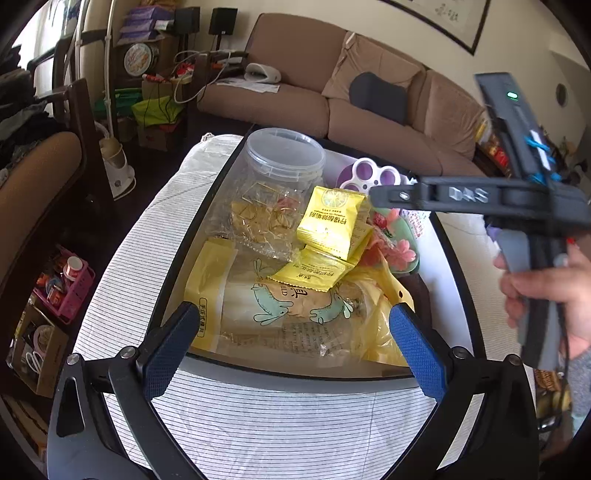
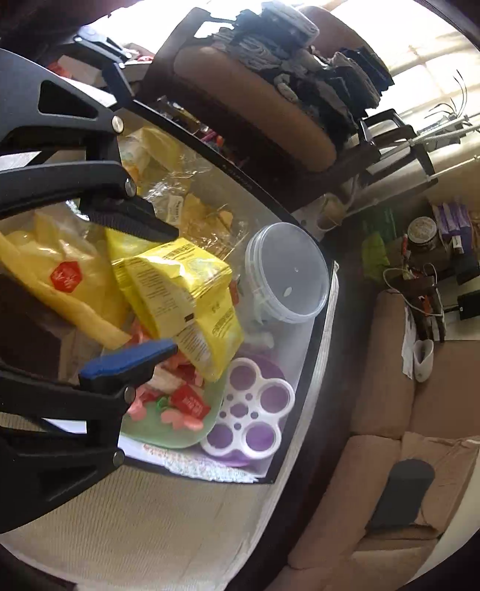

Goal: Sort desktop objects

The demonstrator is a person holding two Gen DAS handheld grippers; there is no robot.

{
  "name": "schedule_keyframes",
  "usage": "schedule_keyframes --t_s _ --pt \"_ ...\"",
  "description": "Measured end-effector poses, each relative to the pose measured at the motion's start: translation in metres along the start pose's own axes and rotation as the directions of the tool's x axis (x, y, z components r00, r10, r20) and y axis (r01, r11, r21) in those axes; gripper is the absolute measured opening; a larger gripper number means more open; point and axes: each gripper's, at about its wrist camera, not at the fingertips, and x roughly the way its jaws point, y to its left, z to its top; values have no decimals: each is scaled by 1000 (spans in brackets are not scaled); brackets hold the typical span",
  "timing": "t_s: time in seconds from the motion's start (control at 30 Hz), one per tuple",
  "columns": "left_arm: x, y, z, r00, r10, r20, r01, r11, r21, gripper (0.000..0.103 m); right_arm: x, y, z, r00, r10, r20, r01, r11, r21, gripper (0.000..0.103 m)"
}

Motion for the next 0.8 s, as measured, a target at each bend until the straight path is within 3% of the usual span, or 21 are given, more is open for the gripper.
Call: schedule_keyframes --t_s 0.07,0.3,0.37,0.6,0.8 --pt "2 0 0 1000 13 -8 -13 1000 0 103 -7 4 -10 999 -34 4 34 999 -34 78" --pt "1 0 -1 998 54 -12 -54 999 8 103 -10 12 -42 995 -95 -4 94 989 -110 92" --pt "-2 -1 0 998 57 -4 -57 998 8 103 -14 12 -49 994 -108 10 109 988 -111 103" --pt "-7 -14 0 998 60 6 -60 998 35 103 -47 5 -70 989 -126 80 132 988 -79 103" --pt "-11 -51 -9 997 70 23 -72 994 88 103 -89 -24 -112 985 -137 106 140 990 -15 103"
